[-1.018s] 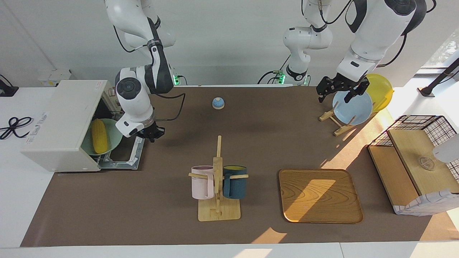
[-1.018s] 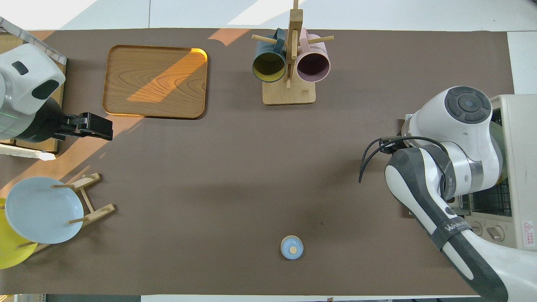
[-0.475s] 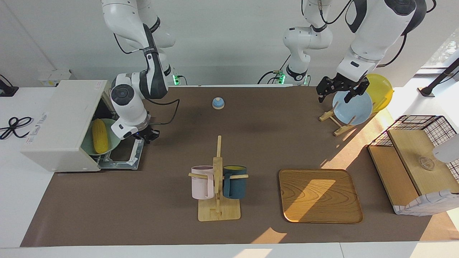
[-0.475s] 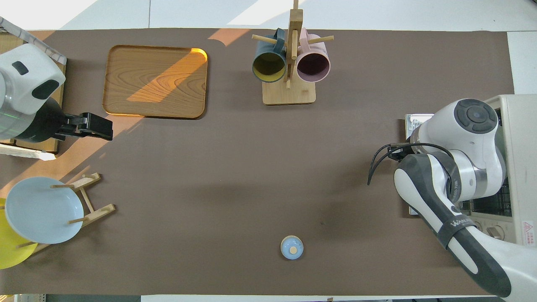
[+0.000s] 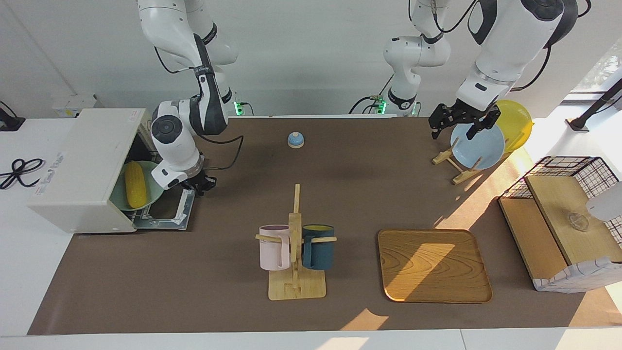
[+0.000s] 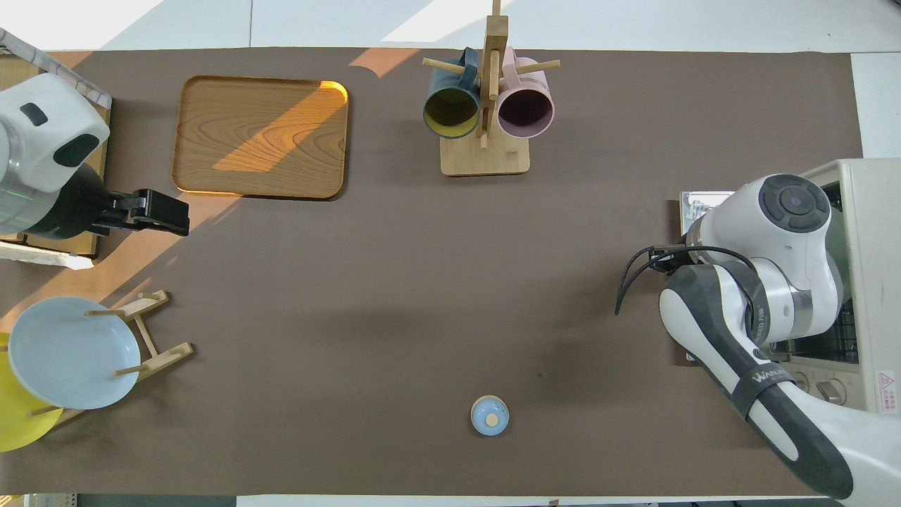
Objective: Put corn in oven
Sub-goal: 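Release the plate inside the oven and withdraw the right gripper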
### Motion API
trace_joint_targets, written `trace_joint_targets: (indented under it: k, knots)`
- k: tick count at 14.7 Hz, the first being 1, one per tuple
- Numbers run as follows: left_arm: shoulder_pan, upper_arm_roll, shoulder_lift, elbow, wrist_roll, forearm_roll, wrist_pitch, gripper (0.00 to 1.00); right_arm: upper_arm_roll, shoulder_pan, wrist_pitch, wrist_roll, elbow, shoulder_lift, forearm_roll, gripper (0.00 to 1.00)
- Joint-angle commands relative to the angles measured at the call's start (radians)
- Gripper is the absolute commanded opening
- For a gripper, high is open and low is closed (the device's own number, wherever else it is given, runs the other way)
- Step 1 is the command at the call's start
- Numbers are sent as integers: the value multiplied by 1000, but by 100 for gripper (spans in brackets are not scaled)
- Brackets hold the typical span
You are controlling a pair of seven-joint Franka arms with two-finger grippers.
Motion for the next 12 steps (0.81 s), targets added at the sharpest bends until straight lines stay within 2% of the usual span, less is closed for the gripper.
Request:
trace_joint_targets:
  k: [1,3,7,12]
  knots:
    - [8,-1,-19,-20,6,-15,13,100,6,-24,32,-36,-21,-6,1,0]
    - [8,-1,-19,-20,6,-15,13,100,3,-25,30,-41,-21,-6,-10,0]
    - [8,-1,-19,-20,6,-15,13,100,5,-25,3,-43,5,-3,-148,0]
    - [8,-1,-19,-20,6,-13,11,100,5,-24,-176,-105,145,11,-171,0]
